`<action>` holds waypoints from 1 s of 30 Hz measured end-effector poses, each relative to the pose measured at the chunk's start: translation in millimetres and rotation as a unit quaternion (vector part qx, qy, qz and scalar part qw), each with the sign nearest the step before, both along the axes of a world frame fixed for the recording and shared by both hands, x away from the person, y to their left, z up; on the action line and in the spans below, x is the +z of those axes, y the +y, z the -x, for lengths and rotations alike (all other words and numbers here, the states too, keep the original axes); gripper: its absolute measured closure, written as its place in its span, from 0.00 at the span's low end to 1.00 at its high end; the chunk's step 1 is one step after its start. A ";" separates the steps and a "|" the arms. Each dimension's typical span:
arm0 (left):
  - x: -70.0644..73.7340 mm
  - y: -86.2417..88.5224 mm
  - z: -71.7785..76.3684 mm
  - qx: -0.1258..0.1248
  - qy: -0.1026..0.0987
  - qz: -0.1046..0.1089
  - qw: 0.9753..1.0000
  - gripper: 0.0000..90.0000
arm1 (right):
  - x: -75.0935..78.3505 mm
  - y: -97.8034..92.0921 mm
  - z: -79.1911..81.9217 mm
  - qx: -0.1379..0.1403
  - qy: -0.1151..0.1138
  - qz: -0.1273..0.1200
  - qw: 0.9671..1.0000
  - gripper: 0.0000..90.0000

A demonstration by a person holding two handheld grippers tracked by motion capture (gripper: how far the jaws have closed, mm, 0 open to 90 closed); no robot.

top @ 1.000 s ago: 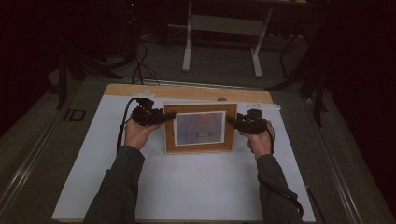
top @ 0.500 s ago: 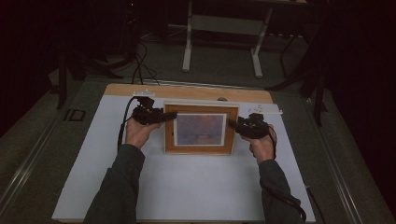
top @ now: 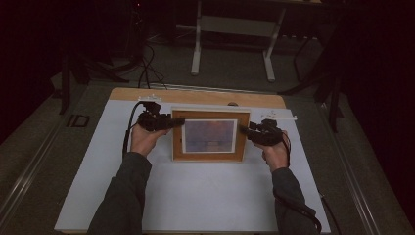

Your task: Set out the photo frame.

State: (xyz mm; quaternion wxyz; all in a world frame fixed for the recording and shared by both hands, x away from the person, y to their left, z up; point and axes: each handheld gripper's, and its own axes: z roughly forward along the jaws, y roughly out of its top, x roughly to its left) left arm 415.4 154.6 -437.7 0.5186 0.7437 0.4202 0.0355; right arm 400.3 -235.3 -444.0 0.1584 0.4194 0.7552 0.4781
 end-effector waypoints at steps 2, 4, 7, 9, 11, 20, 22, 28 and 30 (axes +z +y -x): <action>-0.1 0.8 0.8 0.000 0.000 -0.002 1.000 0.61 | -0.4 -1.5 0.1 0.001 0.001 -0.003 1.000 0.62; -0.4 1.5 1.9 0.001 0.002 -0.001 1.000 0.59 | -0.9 -2.2 0.3 0.001 0.001 -0.001 1.000 0.61; -0.6 3.7 4.5 0.000 0.000 0.000 1.000 0.59 | -1.1 -3.1 1.2 0.001 0.002 0.001 1.000 0.61; -0.5 5.5 6.6 -0.001 -0.002 0.002 1.000 0.58 | -1.1 -3.9 1.7 0.002 0.001 0.001 1.000 0.61; 0.1 7.7 8.8 0.001 -0.002 0.002 1.000 0.57 | -0.8 -4.9 2.9 0.003 0.001 0.001 1.000 0.61; 2.6 23.5 20.5 0.011 -0.010 0.012 1.000 0.55 | 0.3 -12.7 7.6 0.004 0.001 0.000 1.000 0.61; 2.9 28.1 24.0 0.017 -0.010 0.015 1.000 0.55 | 0.3 -14.8 7.9 0.004 0.001 0.004 1.000 0.61; 2.3 39.5 36.5 0.030 -0.012 0.011 0.999 0.55 | -2.2 -20.2 9.2 0.002 0.008 0.004 1.000 0.62; 1.2 43.0 41.5 0.035 -0.013 0.010 0.999 0.54 | -3.8 -21.5 9.2 0.001 0.011 0.003 1.000 0.62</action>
